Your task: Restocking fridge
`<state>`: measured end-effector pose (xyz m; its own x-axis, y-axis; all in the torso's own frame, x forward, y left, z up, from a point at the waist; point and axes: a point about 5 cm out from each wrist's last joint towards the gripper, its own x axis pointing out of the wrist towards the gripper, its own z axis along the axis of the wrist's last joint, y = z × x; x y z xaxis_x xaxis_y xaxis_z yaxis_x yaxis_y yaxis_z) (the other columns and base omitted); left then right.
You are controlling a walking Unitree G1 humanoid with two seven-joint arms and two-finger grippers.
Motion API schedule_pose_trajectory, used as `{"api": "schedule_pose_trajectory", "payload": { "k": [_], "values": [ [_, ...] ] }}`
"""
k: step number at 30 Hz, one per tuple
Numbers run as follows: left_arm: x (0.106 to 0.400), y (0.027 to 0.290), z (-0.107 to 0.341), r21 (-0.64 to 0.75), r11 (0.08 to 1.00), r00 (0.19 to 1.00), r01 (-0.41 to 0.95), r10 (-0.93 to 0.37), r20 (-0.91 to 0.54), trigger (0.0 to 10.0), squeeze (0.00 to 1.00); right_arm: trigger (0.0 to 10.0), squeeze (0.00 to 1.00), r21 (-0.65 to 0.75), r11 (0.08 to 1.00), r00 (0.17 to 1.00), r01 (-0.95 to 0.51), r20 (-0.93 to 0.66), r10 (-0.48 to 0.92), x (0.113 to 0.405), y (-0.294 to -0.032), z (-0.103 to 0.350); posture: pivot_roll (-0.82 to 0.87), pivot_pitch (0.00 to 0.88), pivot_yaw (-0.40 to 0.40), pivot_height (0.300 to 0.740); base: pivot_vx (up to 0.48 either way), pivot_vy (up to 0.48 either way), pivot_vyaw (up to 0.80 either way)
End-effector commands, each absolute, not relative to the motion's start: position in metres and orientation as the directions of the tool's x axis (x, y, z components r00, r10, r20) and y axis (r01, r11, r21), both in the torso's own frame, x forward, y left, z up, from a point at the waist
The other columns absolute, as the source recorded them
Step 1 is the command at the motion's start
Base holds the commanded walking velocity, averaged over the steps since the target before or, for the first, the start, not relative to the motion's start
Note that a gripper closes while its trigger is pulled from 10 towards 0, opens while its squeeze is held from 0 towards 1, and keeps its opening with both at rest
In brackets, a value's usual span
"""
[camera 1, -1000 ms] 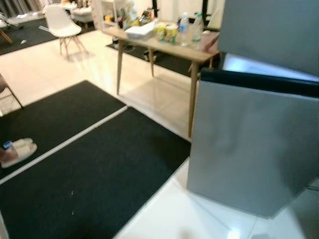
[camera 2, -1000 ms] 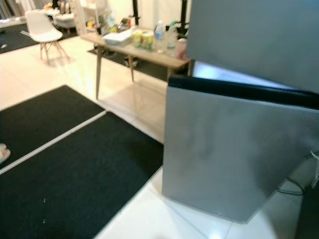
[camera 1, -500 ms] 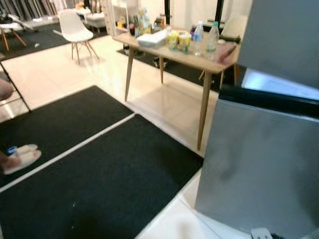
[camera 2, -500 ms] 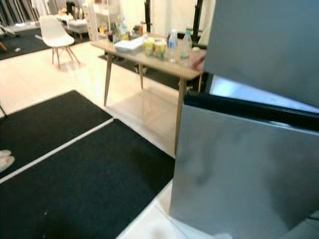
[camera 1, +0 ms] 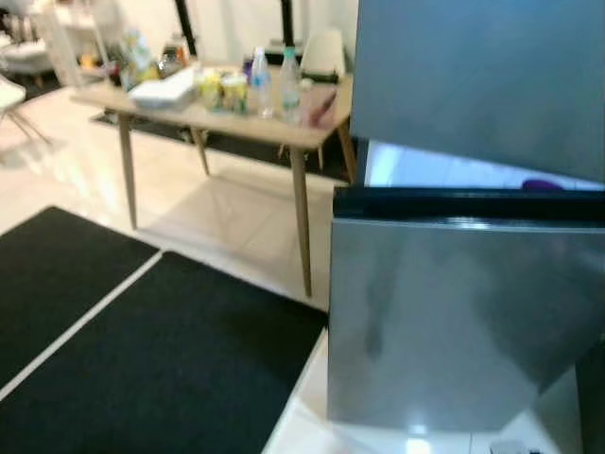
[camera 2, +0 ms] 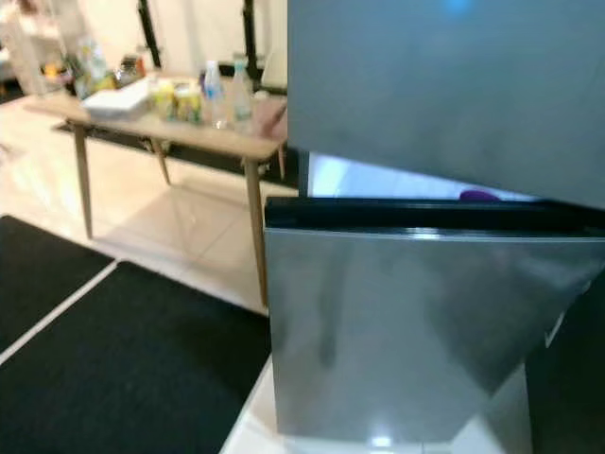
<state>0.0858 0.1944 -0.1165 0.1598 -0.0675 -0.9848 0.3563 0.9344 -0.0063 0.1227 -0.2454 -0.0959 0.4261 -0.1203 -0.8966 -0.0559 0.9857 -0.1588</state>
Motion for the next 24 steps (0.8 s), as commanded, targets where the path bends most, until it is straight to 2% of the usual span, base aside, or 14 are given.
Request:
{"api": "schedule_pose_trajectory", "payload": {
  "k": [1,9,13,24],
  "values": [
    [0.096,0.19,-0.115,0.001,0.935,0.202,0.355,-0.076,-0.977,10.0,0.0,10.0,0.0,-0.164,0.985,0.428,-0.047,-0.895,-0.128,0.122,-0.249,-0.095,-0.11,0.0,0.012,0.74,0.416,0.0,0.0],
    [0.097,0.191,-0.115,0.006,0.934,0.204,0.358,-0.072,-0.976,10.0,0.0,10.0,0.0,-0.137,0.99,0.489,-0.024,-0.865,-0.108,0.13,-0.246,-0.092,-0.11,0.0,0.012,0.74,0.406,0.0,0.0],
    [0.097,0.19,-0.115,0.003,0.939,0.212,0.345,-0.075,-0.975,10.0,0.0,10.0,0.0,-0.081,0.997,0.556,0.017,-0.828,-0.077,0.139,-0.243,-0.088,-0.11,0.0,0.012,0.74,0.0,0.0,0.0],
    [0.097,0.19,-0.115,0.0,0.939,0.211,0.345,-0.078,-0.974,10.0,0.0,10.0,0.0,-0.045,0.992,0.624,0.116,-0.774,-0.108,0.148,-0.249,-0.082,-0.1,0.0,0.011,0.74,0.0,0.0,0.0]
  ]
}}
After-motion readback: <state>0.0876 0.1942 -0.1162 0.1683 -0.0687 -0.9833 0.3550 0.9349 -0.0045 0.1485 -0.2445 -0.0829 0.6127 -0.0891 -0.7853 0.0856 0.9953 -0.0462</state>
